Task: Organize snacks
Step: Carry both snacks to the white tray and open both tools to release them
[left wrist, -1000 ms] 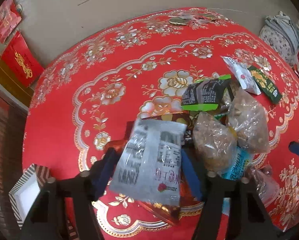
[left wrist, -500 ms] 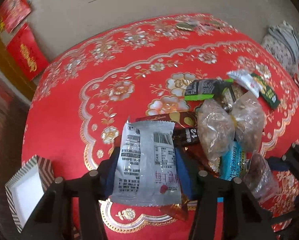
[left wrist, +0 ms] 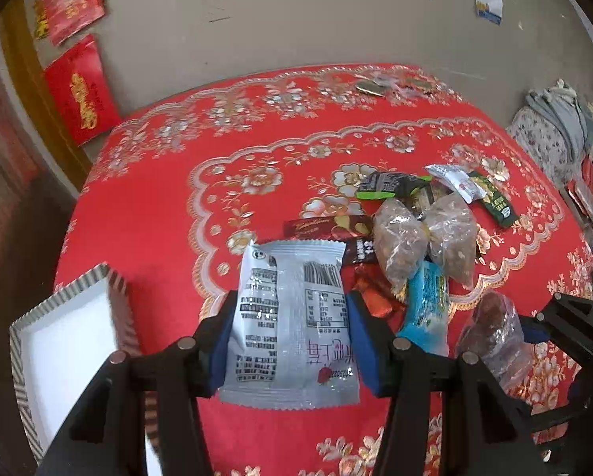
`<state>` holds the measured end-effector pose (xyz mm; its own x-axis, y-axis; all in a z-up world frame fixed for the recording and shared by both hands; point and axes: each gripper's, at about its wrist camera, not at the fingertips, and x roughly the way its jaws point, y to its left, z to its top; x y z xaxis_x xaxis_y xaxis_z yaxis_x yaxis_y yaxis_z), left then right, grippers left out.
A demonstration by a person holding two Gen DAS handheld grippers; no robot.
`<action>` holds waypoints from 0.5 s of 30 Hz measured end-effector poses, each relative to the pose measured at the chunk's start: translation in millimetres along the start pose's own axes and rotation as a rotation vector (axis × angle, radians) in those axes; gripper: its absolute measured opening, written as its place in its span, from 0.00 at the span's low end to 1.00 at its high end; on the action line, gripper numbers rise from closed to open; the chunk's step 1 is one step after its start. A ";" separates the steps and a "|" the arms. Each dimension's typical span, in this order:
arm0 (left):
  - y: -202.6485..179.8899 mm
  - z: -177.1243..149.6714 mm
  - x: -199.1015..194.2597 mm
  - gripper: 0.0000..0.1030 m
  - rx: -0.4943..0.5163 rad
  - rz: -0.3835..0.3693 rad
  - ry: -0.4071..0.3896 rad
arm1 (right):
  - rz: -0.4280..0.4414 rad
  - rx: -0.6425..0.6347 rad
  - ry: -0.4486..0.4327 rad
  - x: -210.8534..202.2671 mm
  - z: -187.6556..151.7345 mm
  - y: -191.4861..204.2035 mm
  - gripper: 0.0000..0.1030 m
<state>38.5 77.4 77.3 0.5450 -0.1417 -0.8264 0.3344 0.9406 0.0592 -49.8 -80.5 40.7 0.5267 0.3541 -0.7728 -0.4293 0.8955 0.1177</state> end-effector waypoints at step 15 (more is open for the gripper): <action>61.5 -51.0 -56.3 0.53 -0.115 0.115 -0.061 | 0.078 -0.111 -0.024 5.0 30.3 70.4 0.49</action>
<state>-10.8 159.0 98.9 0.6211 -0.0466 -0.7824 0.1789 0.9803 0.0836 -55.2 -7.5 64.0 0.5050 0.4292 -0.7488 -0.5474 0.8301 0.1066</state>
